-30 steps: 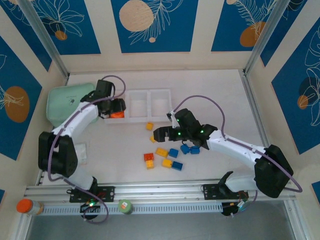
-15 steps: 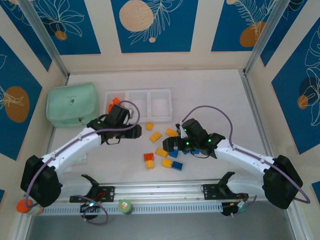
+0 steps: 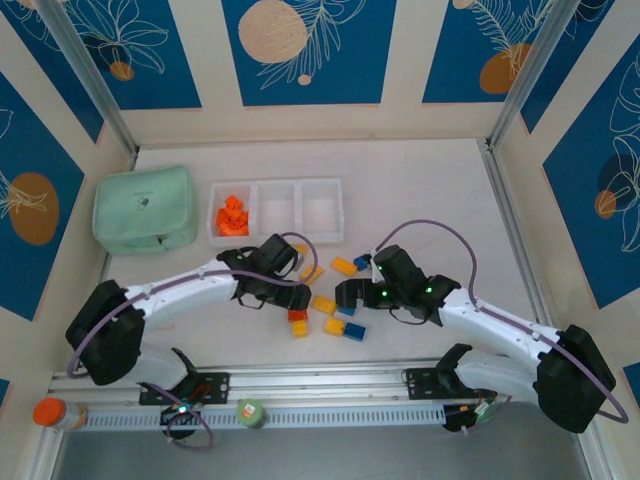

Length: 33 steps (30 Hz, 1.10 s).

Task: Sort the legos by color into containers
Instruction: Pick up the lego from the middle-left of the table.

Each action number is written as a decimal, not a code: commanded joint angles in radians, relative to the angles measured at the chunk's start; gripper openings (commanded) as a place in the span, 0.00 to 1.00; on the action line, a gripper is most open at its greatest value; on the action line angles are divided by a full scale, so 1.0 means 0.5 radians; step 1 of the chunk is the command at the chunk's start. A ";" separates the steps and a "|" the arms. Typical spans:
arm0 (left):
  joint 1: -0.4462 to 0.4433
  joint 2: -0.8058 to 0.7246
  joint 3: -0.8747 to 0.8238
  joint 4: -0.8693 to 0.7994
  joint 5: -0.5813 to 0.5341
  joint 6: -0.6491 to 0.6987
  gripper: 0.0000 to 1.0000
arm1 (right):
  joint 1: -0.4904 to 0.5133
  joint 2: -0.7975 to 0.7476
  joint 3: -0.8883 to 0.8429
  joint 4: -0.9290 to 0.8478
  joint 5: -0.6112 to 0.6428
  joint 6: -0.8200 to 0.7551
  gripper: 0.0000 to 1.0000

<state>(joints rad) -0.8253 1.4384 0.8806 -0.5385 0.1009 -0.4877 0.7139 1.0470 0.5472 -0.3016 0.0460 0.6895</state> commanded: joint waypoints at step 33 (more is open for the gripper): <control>-0.275 0.424 0.022 -0.006 -0.312 -0.646 0.67 | -0.141 -0.137 -0.119 0.062 -0.110 0.020 0.99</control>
<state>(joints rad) -0.9520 1.6321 0.9123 -0.5583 -0.0570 -0.7898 0.6518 0.9981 0.4950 -0.2790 0.0177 0.6998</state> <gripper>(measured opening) 0.684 0.990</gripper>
